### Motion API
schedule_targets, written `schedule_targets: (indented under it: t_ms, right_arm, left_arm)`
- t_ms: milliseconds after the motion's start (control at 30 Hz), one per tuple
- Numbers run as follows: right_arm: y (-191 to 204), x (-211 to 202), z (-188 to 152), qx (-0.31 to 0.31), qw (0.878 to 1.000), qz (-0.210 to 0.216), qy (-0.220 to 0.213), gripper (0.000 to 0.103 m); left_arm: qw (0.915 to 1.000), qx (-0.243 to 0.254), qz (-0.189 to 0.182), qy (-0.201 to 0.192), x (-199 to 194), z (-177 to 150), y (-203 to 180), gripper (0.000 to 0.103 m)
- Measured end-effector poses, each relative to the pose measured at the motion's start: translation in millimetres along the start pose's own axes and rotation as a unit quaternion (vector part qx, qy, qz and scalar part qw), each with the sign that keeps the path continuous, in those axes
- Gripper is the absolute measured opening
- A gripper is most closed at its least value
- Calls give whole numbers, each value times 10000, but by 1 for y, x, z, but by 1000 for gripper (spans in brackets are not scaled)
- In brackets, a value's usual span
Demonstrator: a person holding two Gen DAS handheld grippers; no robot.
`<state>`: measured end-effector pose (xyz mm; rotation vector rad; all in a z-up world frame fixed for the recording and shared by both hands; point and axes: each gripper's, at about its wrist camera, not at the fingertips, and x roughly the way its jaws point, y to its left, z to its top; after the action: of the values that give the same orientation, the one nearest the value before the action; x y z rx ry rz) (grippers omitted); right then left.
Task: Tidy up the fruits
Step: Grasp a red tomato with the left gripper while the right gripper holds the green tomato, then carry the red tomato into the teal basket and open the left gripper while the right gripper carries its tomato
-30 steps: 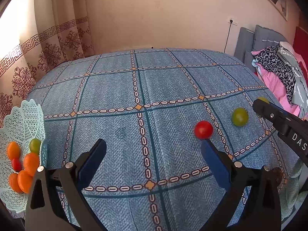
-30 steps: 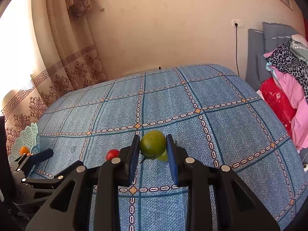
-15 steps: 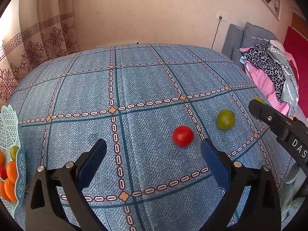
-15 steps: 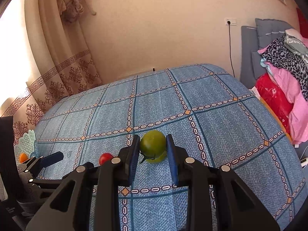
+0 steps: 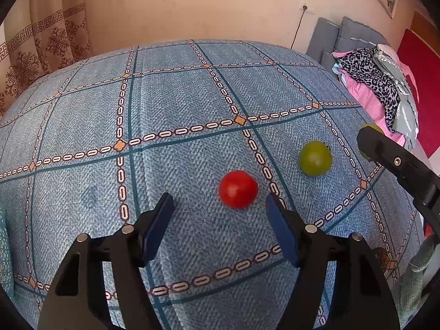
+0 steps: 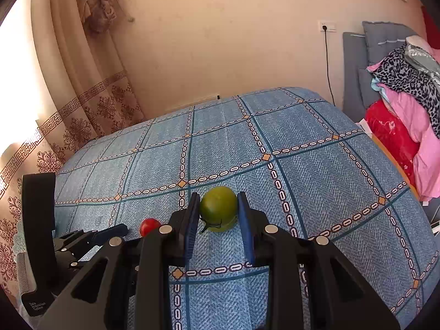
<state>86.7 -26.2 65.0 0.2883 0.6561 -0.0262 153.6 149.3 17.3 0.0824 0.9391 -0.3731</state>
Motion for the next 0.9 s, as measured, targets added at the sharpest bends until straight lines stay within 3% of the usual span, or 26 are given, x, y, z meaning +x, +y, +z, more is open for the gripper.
schedule_targets:
  t_ms: [100, 233, 500, 900]
  right_arm:
    - [2, 1, -1, -32, 10000, 3, 12, 28]
    - [5, 1, -3, -72, 10000, 10, 17, 28]
    - [4, -2, -2, -82, 10000, 40, -39, 28]
    - [6, -6, -3, -122, 9998, 93, -88, 28]
  left_arm:
    - [10000, 80, -14, -23, 4, 4, -5, 58]
    - [9999, 140, -65, -21, 7, 8, -13, 29]
    - [9995, 162, 141, -230, -4, 1, -19, 29]
    - [9969, -83, 391, -674, -57, -4, 2, 29]
